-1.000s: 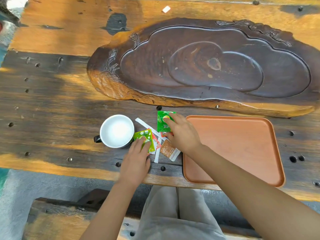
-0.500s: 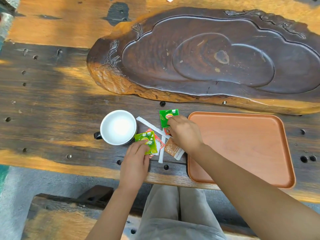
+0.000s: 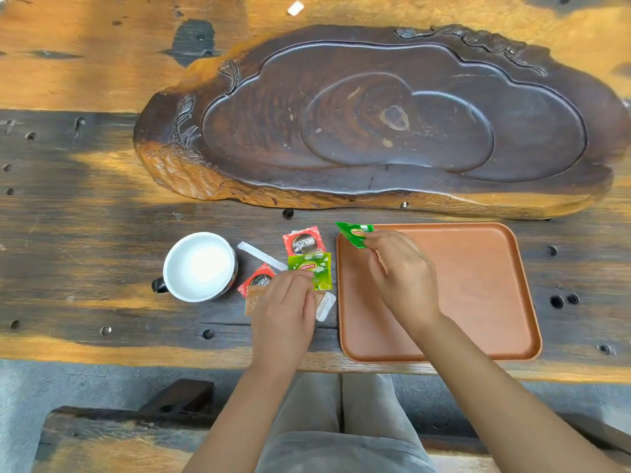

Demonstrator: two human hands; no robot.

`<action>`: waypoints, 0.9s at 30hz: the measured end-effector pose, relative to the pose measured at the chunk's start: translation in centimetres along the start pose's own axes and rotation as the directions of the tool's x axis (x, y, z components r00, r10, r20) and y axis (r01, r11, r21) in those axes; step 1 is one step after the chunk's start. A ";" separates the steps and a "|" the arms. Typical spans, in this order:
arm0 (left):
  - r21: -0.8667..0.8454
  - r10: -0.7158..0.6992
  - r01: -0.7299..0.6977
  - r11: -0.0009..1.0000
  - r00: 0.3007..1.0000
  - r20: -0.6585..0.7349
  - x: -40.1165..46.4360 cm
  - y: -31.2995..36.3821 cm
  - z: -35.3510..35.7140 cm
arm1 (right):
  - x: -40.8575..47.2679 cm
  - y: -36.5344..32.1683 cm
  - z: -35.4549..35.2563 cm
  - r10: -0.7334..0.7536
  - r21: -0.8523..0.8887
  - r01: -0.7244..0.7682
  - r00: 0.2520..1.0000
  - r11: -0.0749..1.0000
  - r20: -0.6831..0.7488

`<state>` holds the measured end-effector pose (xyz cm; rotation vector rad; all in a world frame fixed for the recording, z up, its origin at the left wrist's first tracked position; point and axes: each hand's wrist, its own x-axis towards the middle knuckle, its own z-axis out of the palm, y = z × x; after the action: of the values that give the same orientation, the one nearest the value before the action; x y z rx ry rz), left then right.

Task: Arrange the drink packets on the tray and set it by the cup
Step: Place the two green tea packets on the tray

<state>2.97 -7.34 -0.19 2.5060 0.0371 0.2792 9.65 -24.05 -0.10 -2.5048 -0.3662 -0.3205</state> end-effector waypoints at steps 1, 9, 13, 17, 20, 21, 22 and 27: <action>0.004 0.041 -0.042 0.999 0.999 0.026 0.7 0.4 0.9 | -0.5 1.0 -0.4 0.013 -0.028 -0.013 1.000 1.000 0.004; 0.030 0.160 -0.174 0.984 0.951 0.264 3.1 3.0 7.3 | -3.4 6.5 -1.6 0.038 -0.179 -0.015 0.991 0.984 0.125; 0.062 0.120 -0.151 0.987 0.929 0.351 2.5 3.0 8.0 | -4.1 7.3 -1.3 0.033 -0.173 -0.004 0.986 0.985 0.165; 0.102 0.092 -0.158 0.982 0.878 0.470 1.7 3.2 8.0 | -4.4 7.8 -1.0 0.092 -0.179 -0.037 0.945 0.983 0.314; 0.163 0.102 -0.223 0.961 0.836 0.539 1.5 3.4 8.4 | -4.4 7.9 -0.7 0.151 -0.212 -0.066 0.895 0.975 0.419; 0.174 0.100 -0.231 0.957 0.830 0.549 1.6 3.4 8.6 | -4.5 8.0 -0.7 0.164 -0.219 -0.073 0.886 0.973 0.434; 0.182 0.094 -0.230 0.956 0.828 0.552 1.6 3.4 8.7 | -4.4 8.1 -0.6 0.174 -0.224 -0.079 0.879 0.971 0.443; 0.179 0.072 -0.193 0.965 0.848 0.525 2.4 3.0 9.2 | -3.9 8.2 -0.7 0.183 -0.231 -0.086 0.878 0.969 0.443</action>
<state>7.09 -14.89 -5.27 2.7319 -0.3440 -0.3735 8.60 -31.70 -4.95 -2.7805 -0.3524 0.3235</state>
